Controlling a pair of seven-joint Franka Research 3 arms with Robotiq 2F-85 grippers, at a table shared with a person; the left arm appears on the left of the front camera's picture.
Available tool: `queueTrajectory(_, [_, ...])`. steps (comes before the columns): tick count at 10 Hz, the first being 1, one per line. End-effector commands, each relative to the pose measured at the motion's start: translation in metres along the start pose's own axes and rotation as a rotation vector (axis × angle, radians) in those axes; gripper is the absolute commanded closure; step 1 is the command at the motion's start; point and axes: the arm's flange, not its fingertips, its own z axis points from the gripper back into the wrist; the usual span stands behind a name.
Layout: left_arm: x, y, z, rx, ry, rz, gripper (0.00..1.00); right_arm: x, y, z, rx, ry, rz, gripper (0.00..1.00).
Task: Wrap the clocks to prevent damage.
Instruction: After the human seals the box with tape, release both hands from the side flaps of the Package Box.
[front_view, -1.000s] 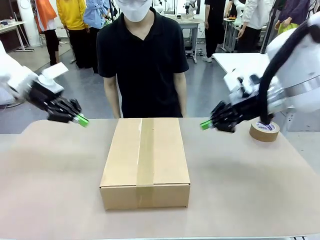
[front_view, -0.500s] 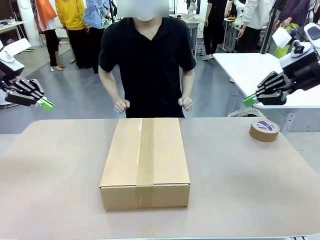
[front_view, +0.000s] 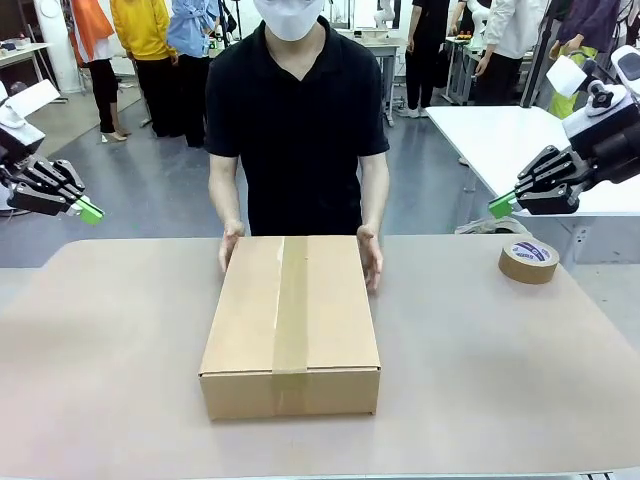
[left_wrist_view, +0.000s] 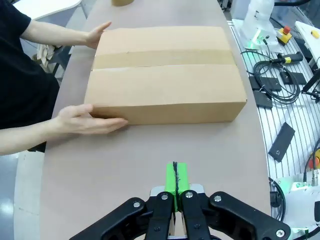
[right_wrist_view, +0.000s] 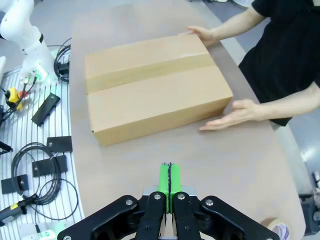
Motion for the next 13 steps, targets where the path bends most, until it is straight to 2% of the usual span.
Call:
queueTrajectory(1, [0.0016, 0.0025, 0.0023, -0.018, -0.003, -0.002, 1.0, -0.0001, -0.0006, 0.0011, -0.009, 0.008, -0.002, 0.99])
queueTrajectory(13, [0.0016, 0.0025, 0.0023, -0.018, -0.003, -0.002, 1.0, -0.0001, -0.0006, 0.0011, -0.009, 0.008, -0.002, 0.99])
